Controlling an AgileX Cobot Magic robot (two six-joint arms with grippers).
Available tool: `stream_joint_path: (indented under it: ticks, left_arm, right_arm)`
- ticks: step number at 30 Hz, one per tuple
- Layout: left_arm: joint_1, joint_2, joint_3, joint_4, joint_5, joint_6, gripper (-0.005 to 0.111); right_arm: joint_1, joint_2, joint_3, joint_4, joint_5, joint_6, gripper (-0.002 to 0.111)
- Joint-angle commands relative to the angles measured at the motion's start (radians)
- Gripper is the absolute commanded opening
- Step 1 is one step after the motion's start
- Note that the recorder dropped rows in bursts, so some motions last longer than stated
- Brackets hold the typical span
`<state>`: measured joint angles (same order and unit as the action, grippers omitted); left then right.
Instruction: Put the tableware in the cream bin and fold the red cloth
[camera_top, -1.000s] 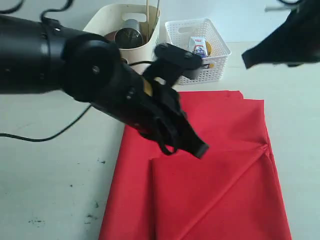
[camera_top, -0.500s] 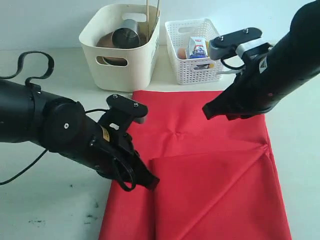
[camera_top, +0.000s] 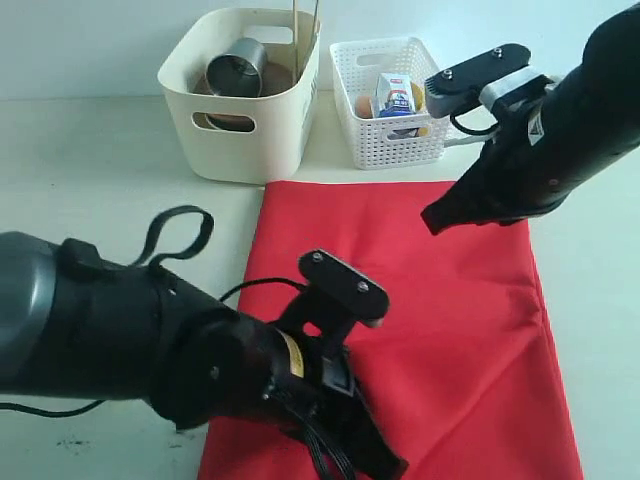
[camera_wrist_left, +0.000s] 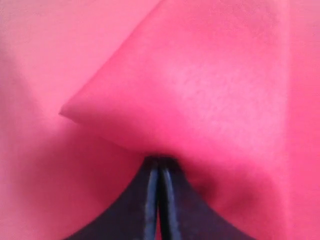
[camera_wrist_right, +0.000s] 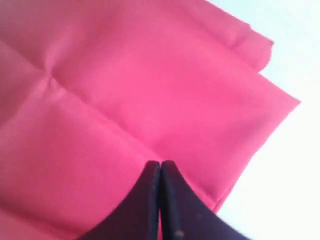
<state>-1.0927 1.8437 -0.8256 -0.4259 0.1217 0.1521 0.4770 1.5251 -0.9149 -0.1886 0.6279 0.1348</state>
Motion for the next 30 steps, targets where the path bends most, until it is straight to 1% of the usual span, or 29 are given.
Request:
stream_joint_path:
  ticks: [1, 3, 5, 7, 9, 11, 13, 14, 16, 17, 18, 21, 23, 26, 28, 30]
  left_arm:
    - [-0.125, -0.046, -0.073, 0.007, -0.026, 0.004, 0.003]
    - [-0.187, -0.069, -0.116, 0.033, -0.026, 0.032, 0.003]
    - [-0.223, -0.089, -0.138, 0.086, -0.020, 0.032, 0.003]
    - [-0.228, -0.106, -0.140, 0.109, -0.004, 0.032, 0.003]
    - [-0.191, -0.122, -0.128, 0.109, 0.045, 0.028, 0.003]
    - [-0.133, -0.143, -0.098, 0.109, 0.081, 0.026, 0.003]
    - [-0.072, -0.165, -0.060, 0.109, 0.083, 0.023, 0.003]
    - [-0.025, -0.183, -0.034, 0.109, 0.083, 0.023, 0.003]
    - [0.043, -0.213, -0.001, 0.109, 0.083, 0.023, 0.003]
    - [0.095, -0.232, 0.021, 0.109, 0.083, 0.023, 0.003]
    - [0.130, -0.253, 0.033, 0.109, 0.083, 0.023, 0.003]
    - [0.258, -0.322, 0.065, 0.109, 0.098, 0.023, 0.003]
    - [0.342, -0.376, 0.068, 0.125, 0.145, 0.029, 0.003]
    - [0.450, -0.452, 0.068, 0.166, 0.216, 0.029, 0.003]
    - [0.514, -0.507, 0.068, 0.188, 0.251, 0.029, 0.003]
    - [0.575, -0.550, 0.068, 0.188, 0.271, 0.029, 0.003]
  right_arm:
    - [0.000, -0.016, -0.031, -0.193, 0.007, 0.151, 0.000]
    - [0.000, -0.016, -0.040, -0.270, 0.032, 0.210, 0.000]
    - [0.000, -0.016, -0.050, -0.345, 0.062, 0.271, 0.000]
    - [0.000, -0.016, -0.050, -0.417, 0.096, 0.334, 0.000]
    - [-0.002, -0.016, -0.050, -0.455, 0.122, 0.376, 0.000]
    - [-0.002, -0.016, -0.050, -0.460, 0.128, 0.389, 0.000]
    - [-0.002, -0.016, -0.050, -0.440, 0.119, 0.389, 0.000]
    - [-0.002, -0.016, -0.050, -0.414, 0.110, 0.389, 0.000]
    - [-0.002, -0.009, -0.050, -0.333, 0.080, 0.368, 0.000]
    - [-0.002, -0.003, -0.050, -0.258, 0.051, 0.324, 0.000]
    - [-0.002, 0.002, -0.050, -0.162, 0.027, 0.249, 0.000]
    - [0.000, 0.042, -0.050, 0.209, -0.036, -0.075, 0.000]
    - [0.000, 0.086, -0.050, 0.444, -0.052, -0.272, 0.000]
    - [0.000, 0.177, -0.050, 0.627, -0.072, -0.410, 0.000]
    - [0.000, 0.241, -0.050, 0.664, -0.082, -0.435, 0.000]
    - [0.000, 0.305, -0.050, 0.658, -0.089, -0.436, 0.000]
